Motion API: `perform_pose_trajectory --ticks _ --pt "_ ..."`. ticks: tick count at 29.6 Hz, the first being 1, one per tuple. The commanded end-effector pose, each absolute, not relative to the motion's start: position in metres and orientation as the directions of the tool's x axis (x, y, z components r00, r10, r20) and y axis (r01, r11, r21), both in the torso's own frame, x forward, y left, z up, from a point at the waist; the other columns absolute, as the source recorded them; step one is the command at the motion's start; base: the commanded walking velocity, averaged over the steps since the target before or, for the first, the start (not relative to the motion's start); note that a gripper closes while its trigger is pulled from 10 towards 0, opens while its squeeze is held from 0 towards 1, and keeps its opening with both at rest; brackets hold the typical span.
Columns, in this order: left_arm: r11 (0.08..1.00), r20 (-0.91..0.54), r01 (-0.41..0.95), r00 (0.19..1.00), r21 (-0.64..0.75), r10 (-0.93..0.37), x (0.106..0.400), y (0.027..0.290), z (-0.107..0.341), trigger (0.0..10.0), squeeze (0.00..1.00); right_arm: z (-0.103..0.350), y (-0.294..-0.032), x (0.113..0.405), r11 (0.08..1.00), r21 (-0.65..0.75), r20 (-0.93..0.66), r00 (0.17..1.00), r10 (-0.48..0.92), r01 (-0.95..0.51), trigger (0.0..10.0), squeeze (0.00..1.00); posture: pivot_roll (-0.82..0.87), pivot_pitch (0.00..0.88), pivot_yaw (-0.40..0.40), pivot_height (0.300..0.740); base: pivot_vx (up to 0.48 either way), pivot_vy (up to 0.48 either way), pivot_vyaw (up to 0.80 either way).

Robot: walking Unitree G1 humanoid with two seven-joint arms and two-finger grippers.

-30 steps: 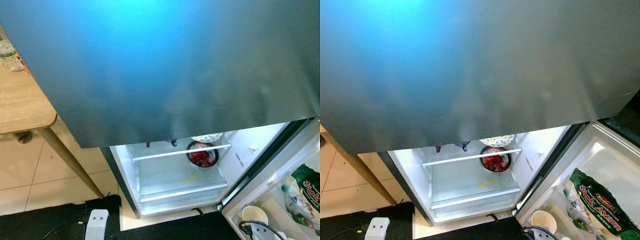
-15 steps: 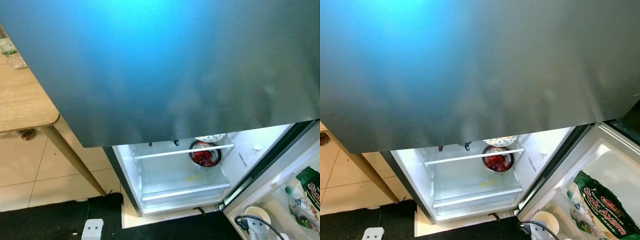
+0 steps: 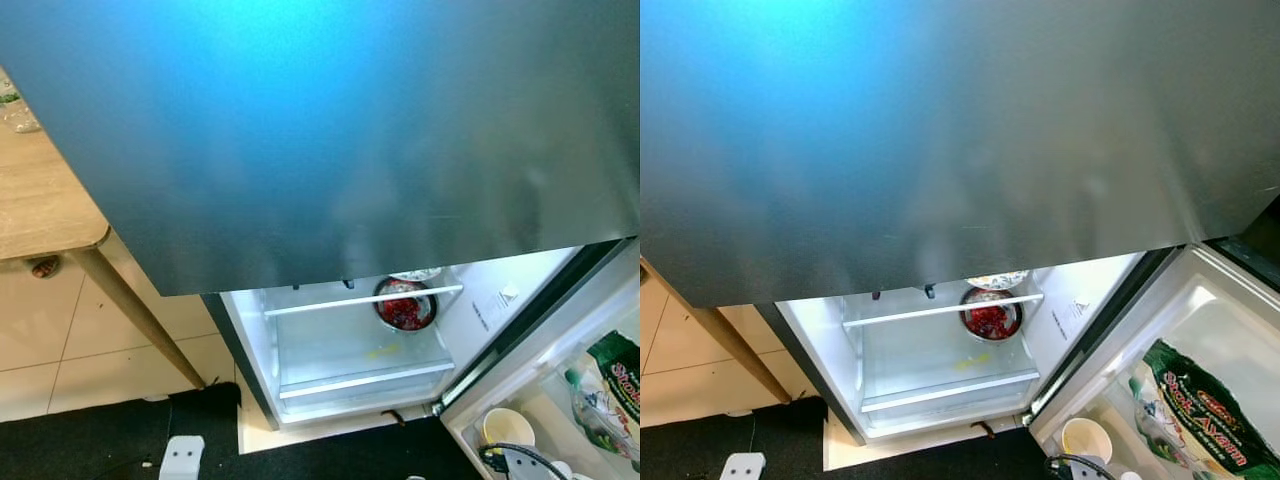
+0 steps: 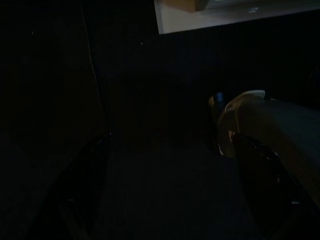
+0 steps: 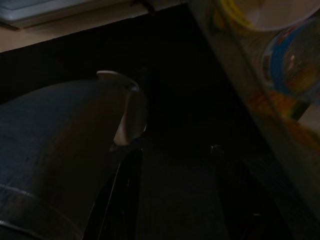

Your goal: Restocking fridge

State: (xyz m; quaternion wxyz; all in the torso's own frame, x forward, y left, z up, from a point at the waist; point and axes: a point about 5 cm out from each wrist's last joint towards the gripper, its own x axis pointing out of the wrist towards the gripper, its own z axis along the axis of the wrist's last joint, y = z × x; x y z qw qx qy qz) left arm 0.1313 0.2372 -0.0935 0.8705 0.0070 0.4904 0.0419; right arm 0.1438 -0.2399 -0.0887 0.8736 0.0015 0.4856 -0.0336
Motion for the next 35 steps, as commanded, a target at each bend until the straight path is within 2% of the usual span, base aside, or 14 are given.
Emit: perform_pose_trajectory --ticks 1,11,18,22,23,26,28,35 --pt "0.997 -0.876 -0.065 0.476 0.052 0.077 0.12 0.235 -0.098 10.0 0.0 -0.091 -0.242 0.138 0.997 -0.039 -0.862 0.502 -0.066 0.062 10.0 0.0 -0.08 0.122 -0.016 0.74 -0.247 0.0 0.0" --pt "0.999 -0.875 -0.008 0.483 0.038 0.037 0.128 0.225 -0.098 10.0 0.0 -0.092 -0.239 0.138 0.994 -0.049 -0.861 0.5 -0.093 0.1 10.0 0.0 -0.06 0.136 0.003 0.74 -0.251 0.0 0.0" --pt "0.999 -0.872 0.001 0.489 0.042 0.036 0.131 0.228 -0.096 10.0 0.0 -0.097 -0.241 0.12 0.996 -0.069 -0.889 0.449 -0.088 0.058 10.0 0.0 -0.06 0.129 -0.001 0.74 -0.255 0.0 0.0" --pt "0.998 -0.869 -0.044 0.492 0.043 0.059 0.129 0.233 -0.096 10.0 0.0 -0.097 -0.243 0.121 0.994 -0.067 -0.883 0.459 -0.097 0.081 10.0 0.0 -0.07 0.153 0.008 0.74 -0.255 0.0 0.0" --pt "0.999 -0.87 -0.03 0.49 0.044 0.053 0.129 0.233 -0.096 10.0 0.0 -0.096 -0.243 0.122 0.994 -0.07 -0.88 0.465 -0.1 0.081 10.0 0.0 -0.07 0.128 0.002 0.74 -0.255 0.0 0.0" --pt "0.999 -0.871 -0.019 0.489 0.046 0.049 0.129 0.232 -0.096 10.0 0.0 -0.096 -0.243 0.123 0.994 -0.073 -0.878 0.468 -0.103 0.08 10.0 0.0 -0.07 0.128 0.002 0.74 -0.255 0.0 0.0" --pt "0.997 -0.873 -0.066 0.483 0.042 0.069 0.126 0.233 -0.097 10.0 0.0 -0.096 -0.247 0.121 0.992 -0.09 -0.883 0.455 -0.118 0.084 10.0 0.0 -0.08 0.134 0.002 0.74 -0.263 0.0 0.0" --pt "0.999 -0.881 -0.043 0.47 0.027 0.044 0.122 0.223 -0.1 10.0 0.0 -0.095 -0.258 0.115 0.985 -0.155 -0.892 0.418 -0.172 0.075 10.0 0.0 -0.07 0.133 0.0 0.74 -0.266 0.0 0.0"
